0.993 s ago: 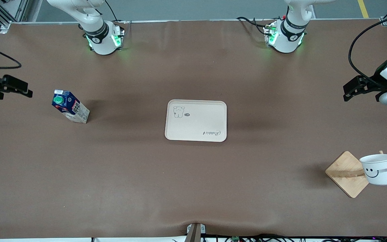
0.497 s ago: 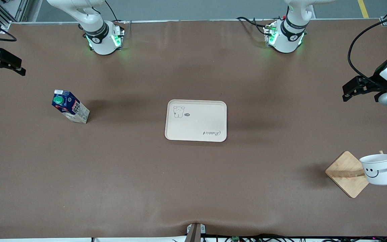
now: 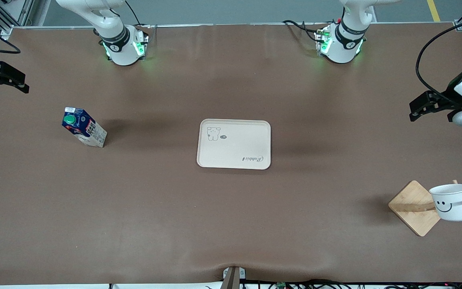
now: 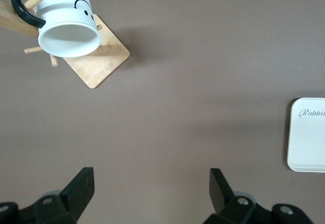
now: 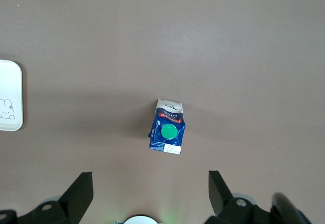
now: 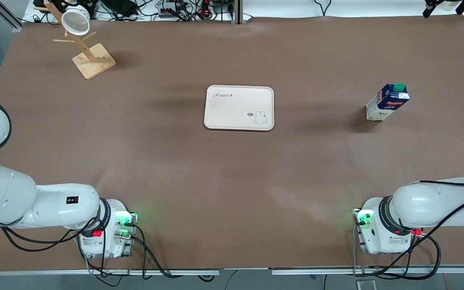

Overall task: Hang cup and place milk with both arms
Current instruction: 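Open the right gripper and raise it away from the carton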

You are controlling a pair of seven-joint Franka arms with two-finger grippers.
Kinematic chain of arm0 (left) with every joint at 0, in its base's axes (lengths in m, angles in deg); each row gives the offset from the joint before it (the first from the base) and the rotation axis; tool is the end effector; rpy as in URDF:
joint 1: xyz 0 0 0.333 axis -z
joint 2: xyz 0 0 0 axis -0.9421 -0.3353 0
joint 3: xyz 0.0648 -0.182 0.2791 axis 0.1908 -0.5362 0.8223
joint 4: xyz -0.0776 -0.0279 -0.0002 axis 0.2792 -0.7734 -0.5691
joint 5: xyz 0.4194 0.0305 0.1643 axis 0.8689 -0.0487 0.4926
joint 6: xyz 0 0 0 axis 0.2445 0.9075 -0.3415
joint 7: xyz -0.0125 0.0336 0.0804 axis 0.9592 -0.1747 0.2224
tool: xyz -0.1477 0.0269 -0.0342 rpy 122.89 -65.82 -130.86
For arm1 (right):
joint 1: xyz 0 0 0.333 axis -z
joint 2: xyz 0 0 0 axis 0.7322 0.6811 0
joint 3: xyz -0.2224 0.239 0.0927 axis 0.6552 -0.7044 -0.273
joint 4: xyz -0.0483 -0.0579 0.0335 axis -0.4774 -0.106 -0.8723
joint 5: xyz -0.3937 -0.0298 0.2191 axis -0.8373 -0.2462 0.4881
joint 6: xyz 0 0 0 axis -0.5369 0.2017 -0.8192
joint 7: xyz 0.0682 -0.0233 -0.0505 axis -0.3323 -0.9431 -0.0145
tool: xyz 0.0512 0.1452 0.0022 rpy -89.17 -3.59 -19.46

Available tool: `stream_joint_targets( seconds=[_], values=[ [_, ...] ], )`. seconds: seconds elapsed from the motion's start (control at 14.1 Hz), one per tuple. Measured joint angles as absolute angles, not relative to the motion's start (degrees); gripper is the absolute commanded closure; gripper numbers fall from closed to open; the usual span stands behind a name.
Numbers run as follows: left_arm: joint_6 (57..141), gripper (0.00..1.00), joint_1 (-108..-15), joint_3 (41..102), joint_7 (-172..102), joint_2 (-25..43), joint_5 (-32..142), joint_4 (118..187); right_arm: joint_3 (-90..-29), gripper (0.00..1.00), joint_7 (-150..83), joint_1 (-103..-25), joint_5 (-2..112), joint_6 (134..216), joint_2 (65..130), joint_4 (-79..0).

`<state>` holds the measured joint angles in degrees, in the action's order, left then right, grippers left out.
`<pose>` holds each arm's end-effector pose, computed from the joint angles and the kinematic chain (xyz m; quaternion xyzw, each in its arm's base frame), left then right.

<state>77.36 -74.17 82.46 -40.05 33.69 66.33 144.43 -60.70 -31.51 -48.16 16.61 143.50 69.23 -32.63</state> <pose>0.6306 -0.0326 0.5887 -0.9992 0.0227 -0.0288 0.0186 0.5699 -0.0391 0.6237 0.9990 0.0322 -0.0309 0.0086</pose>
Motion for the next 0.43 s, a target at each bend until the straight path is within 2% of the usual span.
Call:
stream_joint_targets(
  seconds=[0.43],
  values=[
    [77.68,0.00,-74.16,82.45,-40.07,31.77,66.00,143.06,-60.69,0.00,-31.51,-48.15,16.69,143.50,69.34,-32.64]
  ],
)
